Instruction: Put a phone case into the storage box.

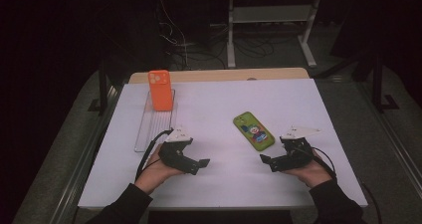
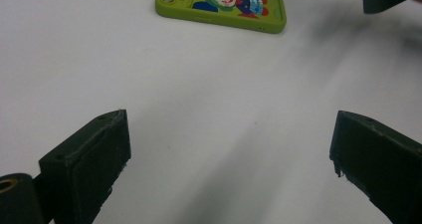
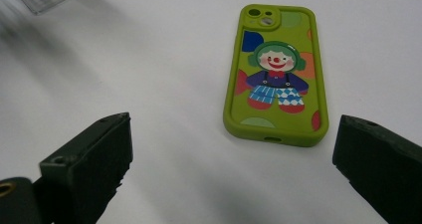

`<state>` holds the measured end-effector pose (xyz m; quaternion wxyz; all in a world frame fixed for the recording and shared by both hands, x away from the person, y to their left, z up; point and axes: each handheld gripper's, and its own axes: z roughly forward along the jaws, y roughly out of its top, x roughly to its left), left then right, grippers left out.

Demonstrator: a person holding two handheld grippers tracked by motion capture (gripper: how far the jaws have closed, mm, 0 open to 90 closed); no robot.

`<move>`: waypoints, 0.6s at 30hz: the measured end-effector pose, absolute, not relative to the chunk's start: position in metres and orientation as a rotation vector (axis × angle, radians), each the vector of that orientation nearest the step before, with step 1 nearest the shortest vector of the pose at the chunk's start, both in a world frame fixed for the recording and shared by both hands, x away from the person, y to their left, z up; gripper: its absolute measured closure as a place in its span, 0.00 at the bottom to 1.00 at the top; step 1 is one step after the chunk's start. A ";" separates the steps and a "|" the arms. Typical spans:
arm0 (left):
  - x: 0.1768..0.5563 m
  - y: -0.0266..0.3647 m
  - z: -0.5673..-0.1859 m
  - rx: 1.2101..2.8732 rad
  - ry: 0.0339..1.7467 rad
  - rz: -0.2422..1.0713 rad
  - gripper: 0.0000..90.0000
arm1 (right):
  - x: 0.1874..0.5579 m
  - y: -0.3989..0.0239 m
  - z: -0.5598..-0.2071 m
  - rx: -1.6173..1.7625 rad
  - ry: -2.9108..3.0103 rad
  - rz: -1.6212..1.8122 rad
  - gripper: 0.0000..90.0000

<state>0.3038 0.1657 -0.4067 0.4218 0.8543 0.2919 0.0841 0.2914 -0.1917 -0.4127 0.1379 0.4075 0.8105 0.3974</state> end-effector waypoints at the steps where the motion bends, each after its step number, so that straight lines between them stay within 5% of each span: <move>1: 0.303 0.165 -0.407 2.139 0.737 0.209 0.03 | 0.293 -0.191 -0.412 1.194 2.347 1.130 0.02; 18: 0.304 0.165 -0.408 2.161 0.733 0.198 0.03 | 0.344 -0.171 -0.396 1.246 2.355 1.008 0.02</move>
